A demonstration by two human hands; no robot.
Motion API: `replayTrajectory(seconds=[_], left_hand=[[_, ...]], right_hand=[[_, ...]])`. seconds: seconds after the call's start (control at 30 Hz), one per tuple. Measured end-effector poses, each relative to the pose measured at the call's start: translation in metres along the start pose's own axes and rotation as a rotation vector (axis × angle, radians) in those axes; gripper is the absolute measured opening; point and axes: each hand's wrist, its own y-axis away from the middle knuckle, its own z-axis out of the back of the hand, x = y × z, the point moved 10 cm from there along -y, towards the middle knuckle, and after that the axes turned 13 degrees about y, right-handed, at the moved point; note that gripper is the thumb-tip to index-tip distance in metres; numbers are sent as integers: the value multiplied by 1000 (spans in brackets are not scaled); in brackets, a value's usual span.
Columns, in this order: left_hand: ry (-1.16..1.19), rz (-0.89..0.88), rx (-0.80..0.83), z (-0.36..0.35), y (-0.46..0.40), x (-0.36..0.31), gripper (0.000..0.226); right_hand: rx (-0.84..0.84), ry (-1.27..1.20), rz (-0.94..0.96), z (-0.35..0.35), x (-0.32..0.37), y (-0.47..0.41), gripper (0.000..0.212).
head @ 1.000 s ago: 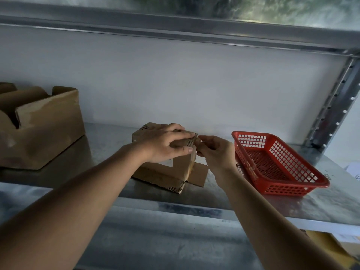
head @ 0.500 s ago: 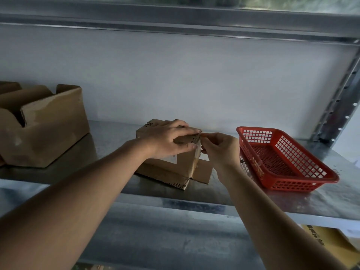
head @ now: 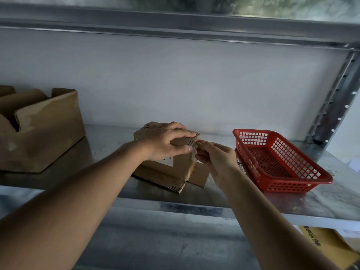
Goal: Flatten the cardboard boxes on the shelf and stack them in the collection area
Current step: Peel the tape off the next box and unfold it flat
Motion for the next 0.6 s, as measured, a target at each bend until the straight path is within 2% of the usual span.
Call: replayTrajectory(seconds=[0.13, 0.3, 0.4, 0.6], left_hand=[[-9, -4, 1, 1, -1, 0, 65], [0, 3, -11, 1, -1, 1, 65], [5, 3, -7, -1, -3, 1, 62], [-8, -8, 1, -1, -6, 2, 57]], right_hand=[[-92, 469, 288, 6, 32, 4, 21], [-154, 1008, 524, -10, 56, 17, 13], [-151, 1015, 509, -9, 53, 19, 16], [-115, 793, 397, 0, 37, 16, 21]])
